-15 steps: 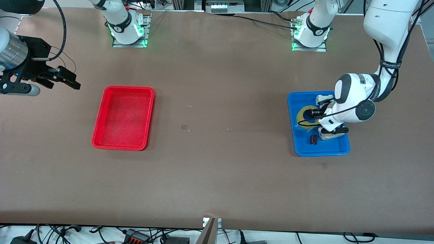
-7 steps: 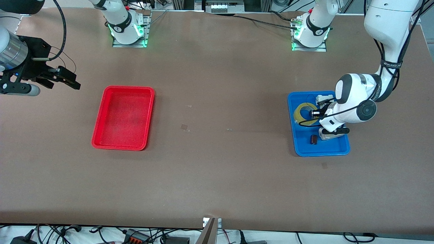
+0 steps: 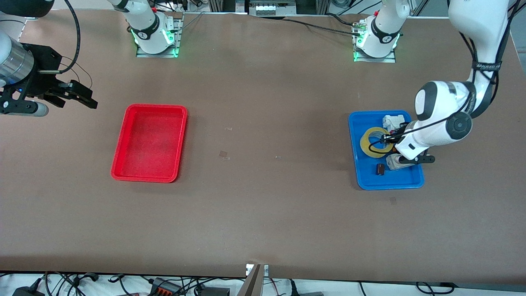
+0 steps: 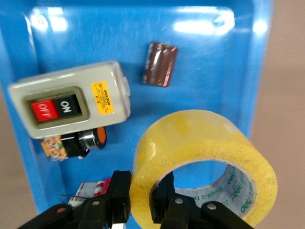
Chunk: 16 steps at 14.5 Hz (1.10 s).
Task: Place and move tape with both arms
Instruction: 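Lift the tape roll with the left gripper and carry it toward the table middle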
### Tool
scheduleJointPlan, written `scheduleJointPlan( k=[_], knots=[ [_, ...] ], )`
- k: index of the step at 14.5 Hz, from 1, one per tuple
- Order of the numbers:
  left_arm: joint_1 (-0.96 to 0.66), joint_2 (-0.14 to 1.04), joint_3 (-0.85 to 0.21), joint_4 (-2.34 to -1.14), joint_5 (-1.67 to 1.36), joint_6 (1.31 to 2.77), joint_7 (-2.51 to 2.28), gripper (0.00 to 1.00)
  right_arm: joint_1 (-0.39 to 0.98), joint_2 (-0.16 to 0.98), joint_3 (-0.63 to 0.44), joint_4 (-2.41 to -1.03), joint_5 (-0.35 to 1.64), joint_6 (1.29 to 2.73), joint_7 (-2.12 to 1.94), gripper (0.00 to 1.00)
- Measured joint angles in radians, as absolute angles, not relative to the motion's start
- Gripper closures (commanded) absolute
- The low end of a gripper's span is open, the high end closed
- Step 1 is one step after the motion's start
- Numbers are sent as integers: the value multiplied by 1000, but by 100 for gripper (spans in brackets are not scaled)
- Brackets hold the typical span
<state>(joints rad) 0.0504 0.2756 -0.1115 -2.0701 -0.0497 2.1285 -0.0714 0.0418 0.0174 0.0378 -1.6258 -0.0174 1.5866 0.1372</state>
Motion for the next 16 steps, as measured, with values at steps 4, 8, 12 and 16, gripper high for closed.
scheduleJointPlan(
  k=[4, 8, 12, 16],
  knots=[
    [45, 213, -210, -1945, -50, 1955, -105, 87, 42, 18, 38, -1626, -17, 1587, 137, 2],
    [4, 212, -313, -1832, -49, 1858, -247, 87, 42, 18, 38, -1626, -17, 1587, 137, 2],
    [-154, 258, -359, -1829, -49, 1870, -414, 87, 41, 19, 38, -1626, -17, 1587, 137, 2],
    [-328, 374, -362, -1815, 8, 1981, -622, 87, 41, 20, 37, -1626, -17, 1587, 137, 2]
  ],
)
